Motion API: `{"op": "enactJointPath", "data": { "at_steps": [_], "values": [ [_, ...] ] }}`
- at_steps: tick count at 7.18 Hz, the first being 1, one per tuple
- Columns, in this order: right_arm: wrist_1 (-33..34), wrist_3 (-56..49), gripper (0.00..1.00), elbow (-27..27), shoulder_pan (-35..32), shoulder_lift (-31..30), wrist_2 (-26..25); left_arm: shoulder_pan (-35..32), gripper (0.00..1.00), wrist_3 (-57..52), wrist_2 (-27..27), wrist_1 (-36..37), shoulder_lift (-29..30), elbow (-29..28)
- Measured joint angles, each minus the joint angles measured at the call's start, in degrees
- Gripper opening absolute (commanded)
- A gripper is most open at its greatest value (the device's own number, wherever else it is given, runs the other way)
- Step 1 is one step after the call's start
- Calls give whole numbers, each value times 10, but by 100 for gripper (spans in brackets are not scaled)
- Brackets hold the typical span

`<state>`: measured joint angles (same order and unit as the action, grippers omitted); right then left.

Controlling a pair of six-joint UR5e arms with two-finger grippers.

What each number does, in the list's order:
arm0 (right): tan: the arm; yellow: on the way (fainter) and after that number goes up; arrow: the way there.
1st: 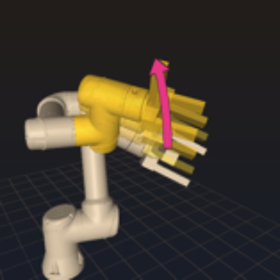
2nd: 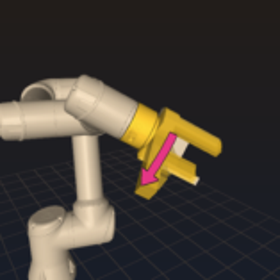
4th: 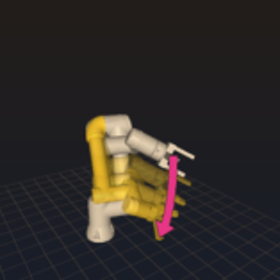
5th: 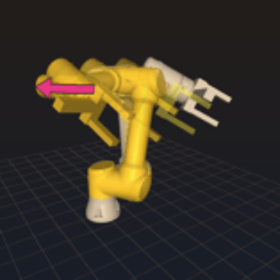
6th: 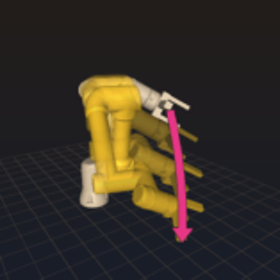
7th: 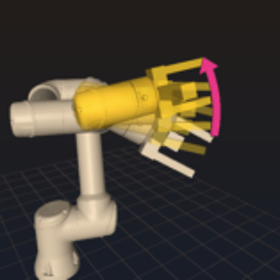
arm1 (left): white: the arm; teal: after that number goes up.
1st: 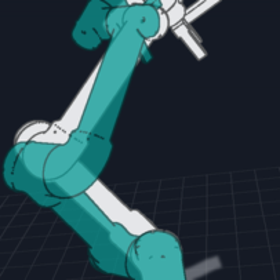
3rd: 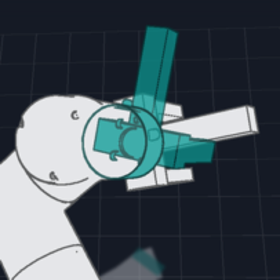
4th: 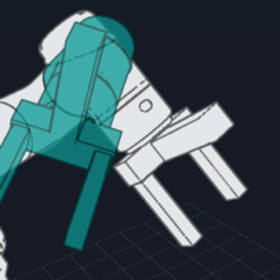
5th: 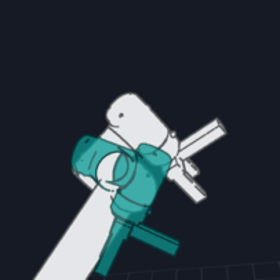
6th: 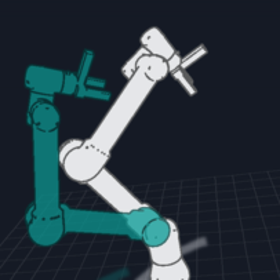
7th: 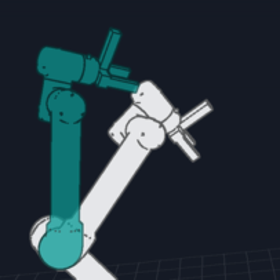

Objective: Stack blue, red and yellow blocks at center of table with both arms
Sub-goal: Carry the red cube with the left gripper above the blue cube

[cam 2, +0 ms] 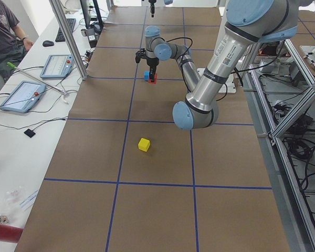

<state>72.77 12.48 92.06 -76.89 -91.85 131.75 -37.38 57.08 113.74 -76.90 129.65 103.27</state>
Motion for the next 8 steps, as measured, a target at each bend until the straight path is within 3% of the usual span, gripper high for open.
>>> {"op": "enactJointPath", "data": {
  "at_steps": [3, 8],
  "values": [
    [0, 0, 100, -1, 0, 0, 0, 27, 0, 1, -47, -7, 94, -103],
    [0, 1, 100, -5, 0, -1, 0, 32, 0, 8, -54, -106, 152, -233]
  ]
}}
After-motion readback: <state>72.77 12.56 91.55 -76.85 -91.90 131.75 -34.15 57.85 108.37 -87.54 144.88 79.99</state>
